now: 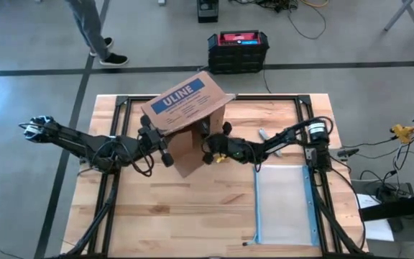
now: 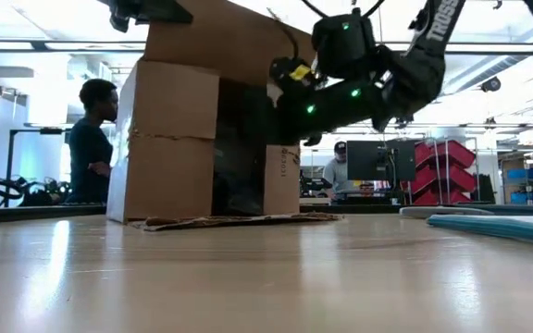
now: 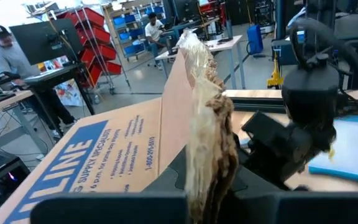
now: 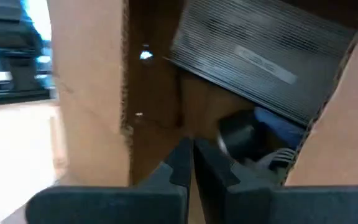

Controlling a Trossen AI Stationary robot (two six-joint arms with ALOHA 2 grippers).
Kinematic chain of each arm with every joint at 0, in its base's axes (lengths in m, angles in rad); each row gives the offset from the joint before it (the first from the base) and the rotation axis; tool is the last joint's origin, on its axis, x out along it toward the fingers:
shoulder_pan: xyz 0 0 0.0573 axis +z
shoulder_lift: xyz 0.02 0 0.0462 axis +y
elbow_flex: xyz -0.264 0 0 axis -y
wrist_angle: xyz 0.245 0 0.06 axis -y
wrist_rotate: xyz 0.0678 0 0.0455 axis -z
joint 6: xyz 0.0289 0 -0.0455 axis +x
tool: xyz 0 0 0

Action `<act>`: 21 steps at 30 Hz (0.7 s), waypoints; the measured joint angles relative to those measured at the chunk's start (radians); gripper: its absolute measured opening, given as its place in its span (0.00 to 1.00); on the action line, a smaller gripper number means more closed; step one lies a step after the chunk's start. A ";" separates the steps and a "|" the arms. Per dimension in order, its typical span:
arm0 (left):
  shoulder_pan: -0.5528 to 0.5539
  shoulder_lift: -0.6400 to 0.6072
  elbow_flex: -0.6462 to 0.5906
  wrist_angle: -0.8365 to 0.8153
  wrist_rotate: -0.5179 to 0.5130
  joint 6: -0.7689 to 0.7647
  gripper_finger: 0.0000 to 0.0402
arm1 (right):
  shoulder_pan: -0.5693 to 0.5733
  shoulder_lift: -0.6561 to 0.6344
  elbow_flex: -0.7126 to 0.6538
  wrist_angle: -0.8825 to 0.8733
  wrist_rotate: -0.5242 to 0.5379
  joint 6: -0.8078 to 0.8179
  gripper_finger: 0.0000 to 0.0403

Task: Unpack boxes
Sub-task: Open the cardboard box using a gray knife

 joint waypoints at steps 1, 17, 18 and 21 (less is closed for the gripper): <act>0.000 0.007 0.001 0.001 0.001 0.000 0.00 | 0.003 0.020 0.012 0.001 0.052 -0.015 0.00; 0.002 0.033 0.001 -0.021 -0.014 0.014 0.00 | 0.041 -0.091 0.031 -0.322 0.411 0.036 0.00; 0.000 0.032 0.001 -0.028 -0.014 0.012 0.00 | 0.044 -0.109 0.031 -0.375 0.429 0.059 0.00; -0.008 0.028 0.001 -0.052 -0.009 0.000 0.00 | 0.049 -0.172 0.030 -0.577 0.489 0.160 0.00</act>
